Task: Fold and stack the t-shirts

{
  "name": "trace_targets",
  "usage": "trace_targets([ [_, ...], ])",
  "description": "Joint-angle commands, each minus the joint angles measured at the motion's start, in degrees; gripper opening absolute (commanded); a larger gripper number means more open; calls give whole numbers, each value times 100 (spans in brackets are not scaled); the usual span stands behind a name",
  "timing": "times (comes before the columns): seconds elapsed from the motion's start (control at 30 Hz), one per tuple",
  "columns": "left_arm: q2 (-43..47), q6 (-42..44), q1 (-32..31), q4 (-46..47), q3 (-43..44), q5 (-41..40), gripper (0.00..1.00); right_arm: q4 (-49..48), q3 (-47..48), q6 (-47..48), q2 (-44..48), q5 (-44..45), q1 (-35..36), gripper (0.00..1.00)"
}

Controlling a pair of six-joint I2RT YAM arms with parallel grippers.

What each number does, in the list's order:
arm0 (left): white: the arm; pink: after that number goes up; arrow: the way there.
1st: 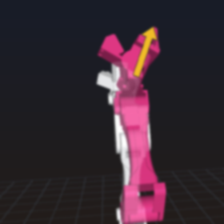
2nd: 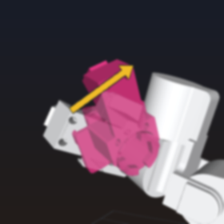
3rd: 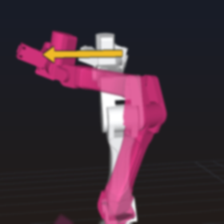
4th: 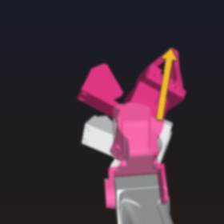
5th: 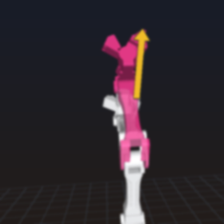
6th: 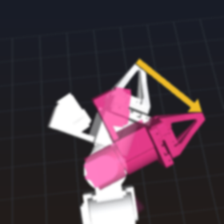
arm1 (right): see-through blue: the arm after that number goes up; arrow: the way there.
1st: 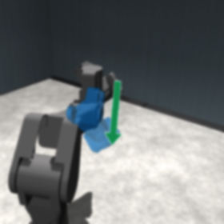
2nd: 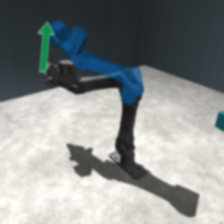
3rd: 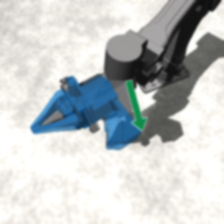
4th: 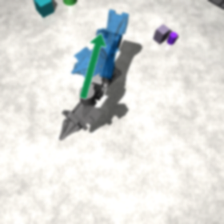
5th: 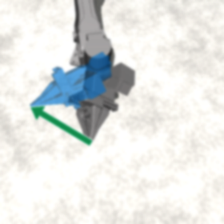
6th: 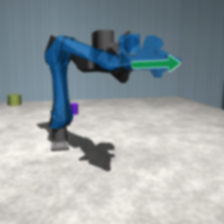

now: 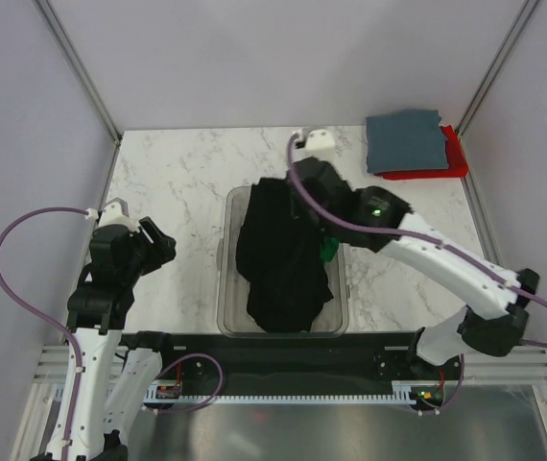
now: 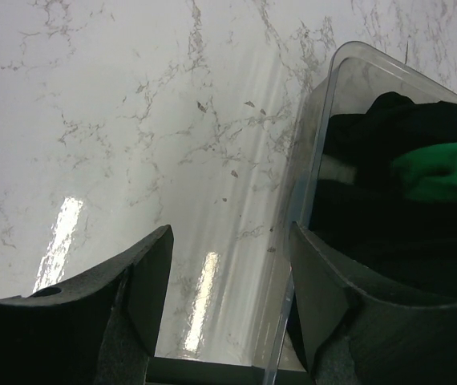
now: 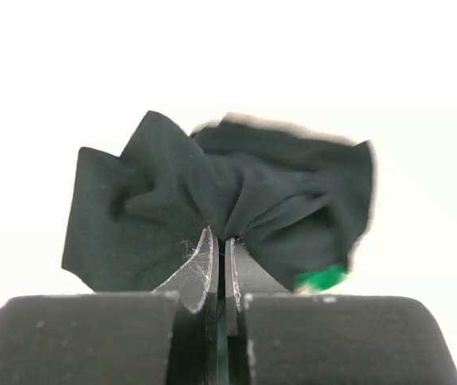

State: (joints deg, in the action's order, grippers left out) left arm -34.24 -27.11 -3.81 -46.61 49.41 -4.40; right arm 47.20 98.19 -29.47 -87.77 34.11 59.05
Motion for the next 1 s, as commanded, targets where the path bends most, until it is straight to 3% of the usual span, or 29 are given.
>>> trace_targets([
  [0.0, -30, -128, 47, 82, -10, -96, 67, 96, 701, 696, 1172, 1395, -209, 0],
  [0.23, -39, -136, 47, 82, -1, -104, 67, 96, 175, 1215, 2684, 2064, -262, 5],
  [0.37, -65, -145, 47, 82, -1, -105, 67, 403, -212, 892, 3535, 3274, -262, 0],
  [0.47, -118, -145, 47, 82, -1, -96, 67, 143, -213, 1116, 3985, 3357, -253, 0],
  [0.67, -136, -145, 47, 73, -1, -96, 67, -439, 287, 2156, 3322, 767, -244, 0],
  [0.83, -127, -154, 47, 64, -1, -139, 67, -431, 2341, 2525, 1889, -1568, -244, 1],
  [0.87, -118, -171, 47, 64, -1, -148, 67, -474, 2963, 2526, 1468, -1783, -244, 2],
  [0.97, -74, -171, 47, 55, -1, -166, 67, -545, 3460, 2394, 991, -1970, -253, 11],
])
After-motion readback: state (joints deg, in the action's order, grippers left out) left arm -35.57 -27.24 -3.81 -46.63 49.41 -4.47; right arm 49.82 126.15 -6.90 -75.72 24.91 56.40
